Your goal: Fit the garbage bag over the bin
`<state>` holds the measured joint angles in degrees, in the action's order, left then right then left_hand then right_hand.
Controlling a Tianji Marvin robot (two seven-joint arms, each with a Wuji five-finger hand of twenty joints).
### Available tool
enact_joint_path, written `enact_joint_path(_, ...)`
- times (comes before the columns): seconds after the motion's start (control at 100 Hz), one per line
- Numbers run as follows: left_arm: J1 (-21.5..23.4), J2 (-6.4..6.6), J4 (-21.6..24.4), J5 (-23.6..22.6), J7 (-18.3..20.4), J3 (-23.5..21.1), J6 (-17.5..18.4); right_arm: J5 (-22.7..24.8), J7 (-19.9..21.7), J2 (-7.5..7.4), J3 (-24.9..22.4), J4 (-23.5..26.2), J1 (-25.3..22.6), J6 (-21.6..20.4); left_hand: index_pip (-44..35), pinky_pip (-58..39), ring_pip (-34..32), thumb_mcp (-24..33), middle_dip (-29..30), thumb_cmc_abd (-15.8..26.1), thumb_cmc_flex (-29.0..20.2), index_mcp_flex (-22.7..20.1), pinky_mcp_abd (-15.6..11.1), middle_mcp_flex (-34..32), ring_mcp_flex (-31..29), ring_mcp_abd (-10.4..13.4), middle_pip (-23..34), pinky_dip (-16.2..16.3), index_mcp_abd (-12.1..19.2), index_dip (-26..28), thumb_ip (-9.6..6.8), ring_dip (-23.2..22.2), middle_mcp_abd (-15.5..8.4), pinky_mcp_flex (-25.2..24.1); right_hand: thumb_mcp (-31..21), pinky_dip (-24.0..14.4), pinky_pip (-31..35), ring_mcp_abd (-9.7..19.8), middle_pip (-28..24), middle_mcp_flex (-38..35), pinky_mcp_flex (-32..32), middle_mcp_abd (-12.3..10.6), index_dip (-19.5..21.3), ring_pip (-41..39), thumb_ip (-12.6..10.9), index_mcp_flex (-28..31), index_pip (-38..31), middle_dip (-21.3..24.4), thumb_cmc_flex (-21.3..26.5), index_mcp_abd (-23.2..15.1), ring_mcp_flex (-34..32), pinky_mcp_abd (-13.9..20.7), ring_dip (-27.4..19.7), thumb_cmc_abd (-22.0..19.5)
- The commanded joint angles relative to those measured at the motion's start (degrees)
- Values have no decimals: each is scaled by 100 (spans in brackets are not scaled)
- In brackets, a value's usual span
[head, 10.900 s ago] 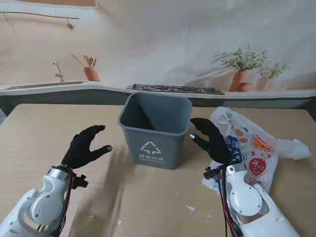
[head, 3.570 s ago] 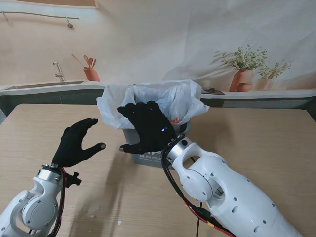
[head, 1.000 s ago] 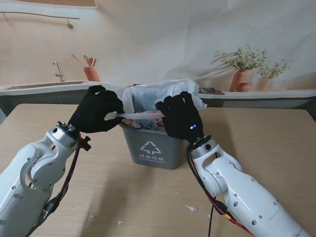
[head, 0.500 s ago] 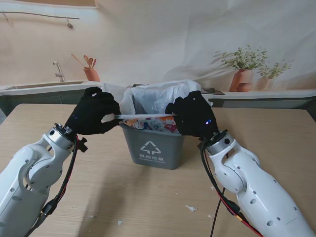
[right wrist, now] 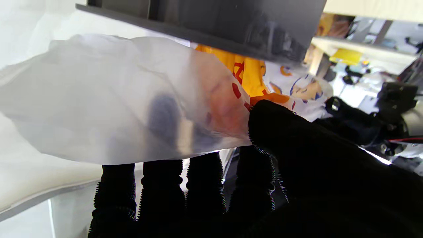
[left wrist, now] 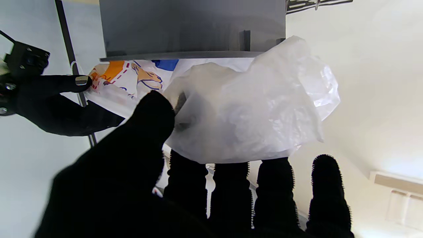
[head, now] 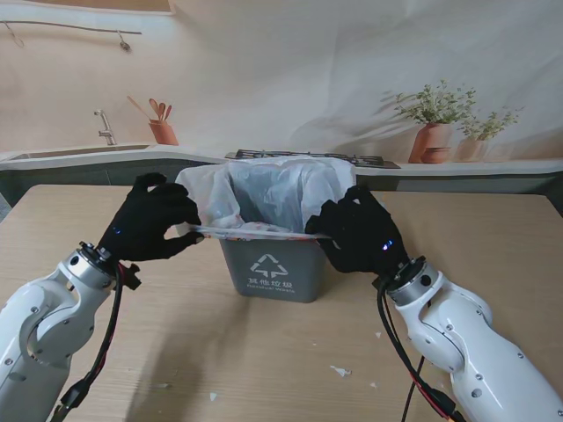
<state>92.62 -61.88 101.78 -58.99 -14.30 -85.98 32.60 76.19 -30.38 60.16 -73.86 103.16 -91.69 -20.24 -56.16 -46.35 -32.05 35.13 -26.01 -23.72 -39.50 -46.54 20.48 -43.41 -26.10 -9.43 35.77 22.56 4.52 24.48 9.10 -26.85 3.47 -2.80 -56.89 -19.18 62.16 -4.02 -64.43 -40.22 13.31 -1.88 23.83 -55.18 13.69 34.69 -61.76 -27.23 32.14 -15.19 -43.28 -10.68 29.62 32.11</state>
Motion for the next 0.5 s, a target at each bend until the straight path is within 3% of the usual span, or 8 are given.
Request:
enact_joint_path(0.0,124,24,-10,-99,-38,-49,19,90,108,-56,-37,5,-118,-4,-357,45,80,241,-77,-162,-15,-57,126,-37,-137,-48,-39,19,142,-57,114,-113,-37,-4,-38,-42,45,45,99,229,-164,-49,280,-29,-127,75,-355,14,17,-186,215,23,64,-85)
enact_joint_path(0.25,380,58,-30,-369,-198,-161,88,265,-53,-116,-119,-151,-239,-120,-371,58,71,513,-81,-469,19,-5,119,-4,-116,-54,-29,23,189,-174,189,-123,-44,-30,-65,-36,16,62,-43,519,-334,-34,378,-56,-83,67,-272,-38,64,-251,513,91,128,-59)
enact_joint_path(0.39,529,80,-89,-569,-405,-145,80,177,63,-104,-145,-218,-309,-99,-425,87,42,742,-97,-870,13,99,135,66,-68,-93,4,10,161,-170,214,-149,-11,-54,-84,-71,99,90,-236,470,-275,-59,448,-188,-84,9,-306,-178,82,-184,446,114,196,-64)
enact_joint_path(0.49,579,131,-173,-848,-555,-119,112,83,174,-91,-156,-286,-319,-97,-456,55,-9,790,-114,-926,42,92,141,37,-126,-95,47,26,258,-174,232,-176,-32,-46,-94,-81,116,90,-249,472,-279,-69,490,-206,-85,-17,-336,-207,72,-157,448,109,207,-64)
